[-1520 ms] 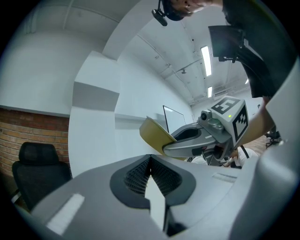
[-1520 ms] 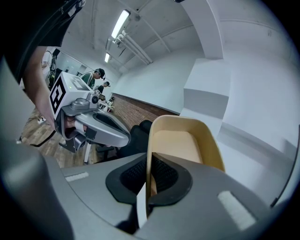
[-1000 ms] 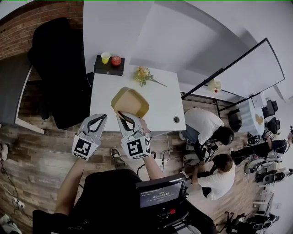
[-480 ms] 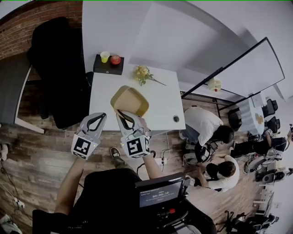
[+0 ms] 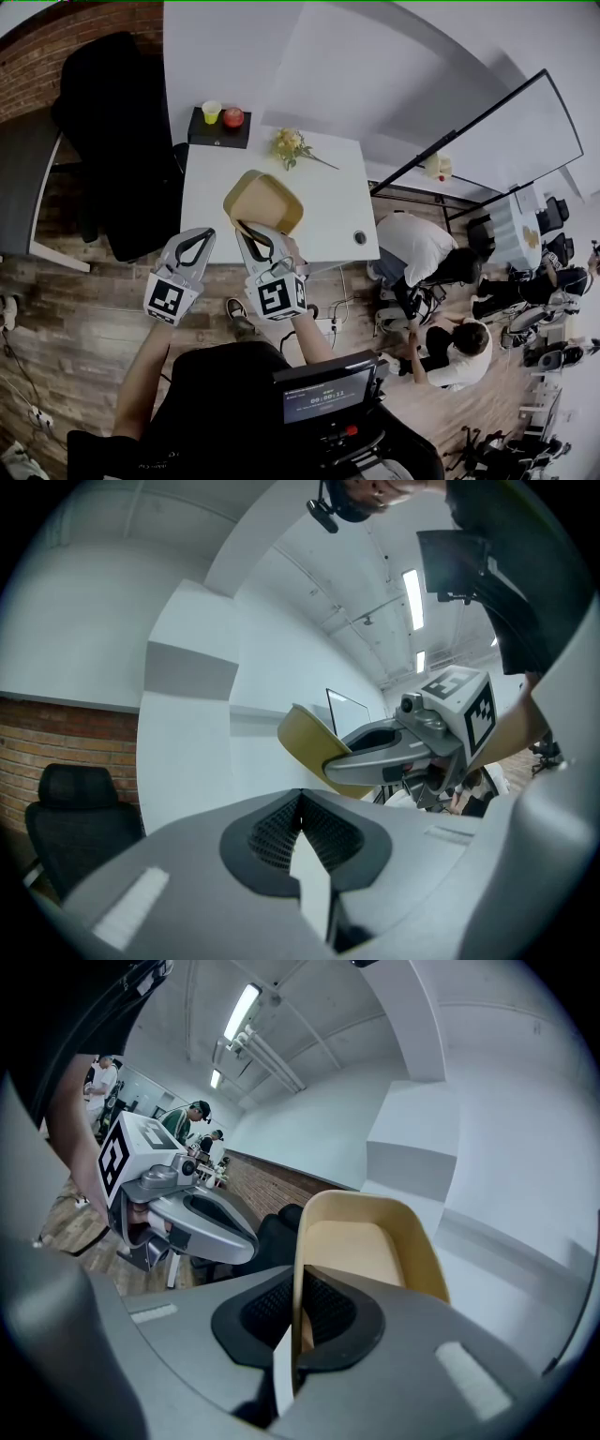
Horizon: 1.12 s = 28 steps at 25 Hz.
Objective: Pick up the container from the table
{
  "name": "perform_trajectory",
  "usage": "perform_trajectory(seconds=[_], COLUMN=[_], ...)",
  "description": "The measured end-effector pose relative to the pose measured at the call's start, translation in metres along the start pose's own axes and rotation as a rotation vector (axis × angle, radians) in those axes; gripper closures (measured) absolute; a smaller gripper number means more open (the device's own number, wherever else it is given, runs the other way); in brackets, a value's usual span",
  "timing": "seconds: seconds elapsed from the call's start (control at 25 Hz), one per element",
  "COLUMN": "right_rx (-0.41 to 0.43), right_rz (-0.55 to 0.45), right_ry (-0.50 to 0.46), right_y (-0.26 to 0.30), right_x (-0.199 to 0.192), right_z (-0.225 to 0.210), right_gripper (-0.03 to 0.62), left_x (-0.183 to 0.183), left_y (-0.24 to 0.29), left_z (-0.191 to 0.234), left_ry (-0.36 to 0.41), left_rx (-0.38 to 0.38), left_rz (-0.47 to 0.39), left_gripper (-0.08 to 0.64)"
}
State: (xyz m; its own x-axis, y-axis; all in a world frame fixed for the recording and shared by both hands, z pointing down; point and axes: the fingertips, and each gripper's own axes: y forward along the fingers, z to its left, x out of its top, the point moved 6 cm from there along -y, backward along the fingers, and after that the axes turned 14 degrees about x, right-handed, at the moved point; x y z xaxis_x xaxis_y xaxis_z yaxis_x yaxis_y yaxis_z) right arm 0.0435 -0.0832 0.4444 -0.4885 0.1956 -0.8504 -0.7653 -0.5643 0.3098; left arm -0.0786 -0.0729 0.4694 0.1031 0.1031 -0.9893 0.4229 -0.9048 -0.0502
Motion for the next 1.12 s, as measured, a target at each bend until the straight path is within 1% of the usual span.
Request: perform_trajectory(seconds=[0.24, 0.36, 0.68, 0.84, 0.96, 1.12], right_rx=[0.0, -0.003, 0.0, 0.001, 0.004, 0.006], right_rz=[-0.002, -0.005, -0.012, -0.012, -0.018, -0.023], right_ry=[-0.004, -0.004, -0.008, -0.016, -0.02, -0.016], right_y=[0.002, 0.001, 0.002, 0.005, 0.006, 0.006], right_x=[0.0, 0.002, 0.006, 0.006, 0.009, 0.012], right_z=[0.001, 0.003, 0.001, 0.0, -0.001, 0.001], right_gripper=[0.574, 0.574, 0.574, 0.572, 0.574, 0.573], left_x=[-0.001, -0.002, -0.002, -0.003, -0.002, -0.003], left_y=[0.0, 0.0, 0.002, 0.003, 0.005, 0.003], left_z=[-0.001, -0.001, 0.002, 0.004, 0.006, 0.006], left_ry=[-0.012, -0.003, -0.003, -0.018, -0.004, 0.001], left_rx=[-0.004, -0.006, -0.005, -0.007, -0.007, -0.004], left_rz=[0.017, 0.002, 0.001, 0.02, 0.005, 0.007], left_gripper=[0.558, 0.558, 0.558, 0.558, 0.558, 0.558])
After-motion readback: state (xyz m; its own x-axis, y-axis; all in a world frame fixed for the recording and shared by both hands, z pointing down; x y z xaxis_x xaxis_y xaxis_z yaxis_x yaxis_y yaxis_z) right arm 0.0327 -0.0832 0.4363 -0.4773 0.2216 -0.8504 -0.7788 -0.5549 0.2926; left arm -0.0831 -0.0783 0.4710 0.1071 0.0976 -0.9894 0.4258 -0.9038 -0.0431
